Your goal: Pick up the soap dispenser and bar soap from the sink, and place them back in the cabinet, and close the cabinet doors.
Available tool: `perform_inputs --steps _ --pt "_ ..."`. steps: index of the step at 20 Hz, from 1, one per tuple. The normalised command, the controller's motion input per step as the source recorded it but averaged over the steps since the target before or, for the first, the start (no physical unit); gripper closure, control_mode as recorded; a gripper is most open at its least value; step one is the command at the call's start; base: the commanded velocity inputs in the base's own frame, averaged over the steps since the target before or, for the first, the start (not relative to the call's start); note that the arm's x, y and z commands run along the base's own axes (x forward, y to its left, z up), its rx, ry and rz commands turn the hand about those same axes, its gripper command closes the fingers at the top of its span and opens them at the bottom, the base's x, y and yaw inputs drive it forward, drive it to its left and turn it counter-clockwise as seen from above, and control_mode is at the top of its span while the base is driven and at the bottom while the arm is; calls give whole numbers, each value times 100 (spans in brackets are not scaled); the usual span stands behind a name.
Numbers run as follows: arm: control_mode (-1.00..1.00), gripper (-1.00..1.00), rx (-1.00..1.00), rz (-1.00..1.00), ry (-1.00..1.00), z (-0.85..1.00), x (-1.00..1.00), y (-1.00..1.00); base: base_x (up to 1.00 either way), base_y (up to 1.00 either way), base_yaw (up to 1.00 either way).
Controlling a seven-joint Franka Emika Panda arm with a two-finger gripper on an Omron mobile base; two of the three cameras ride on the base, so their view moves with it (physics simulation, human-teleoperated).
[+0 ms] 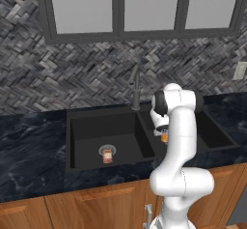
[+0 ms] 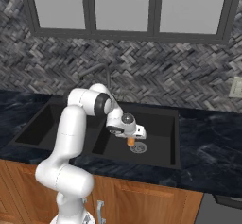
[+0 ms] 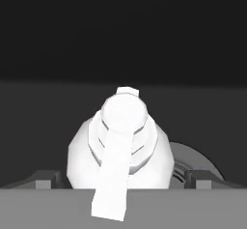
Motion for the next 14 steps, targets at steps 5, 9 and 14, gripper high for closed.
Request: perform_inputs --steps 5,9,14 --pt "-100 -100 0 0 0 -4 13 0 0 0 0" --pt "-100 100 0 0 0 -13 3 0 0 0 0" --pt "-100 100 0 0 0 -4 0 0 0 0 0"
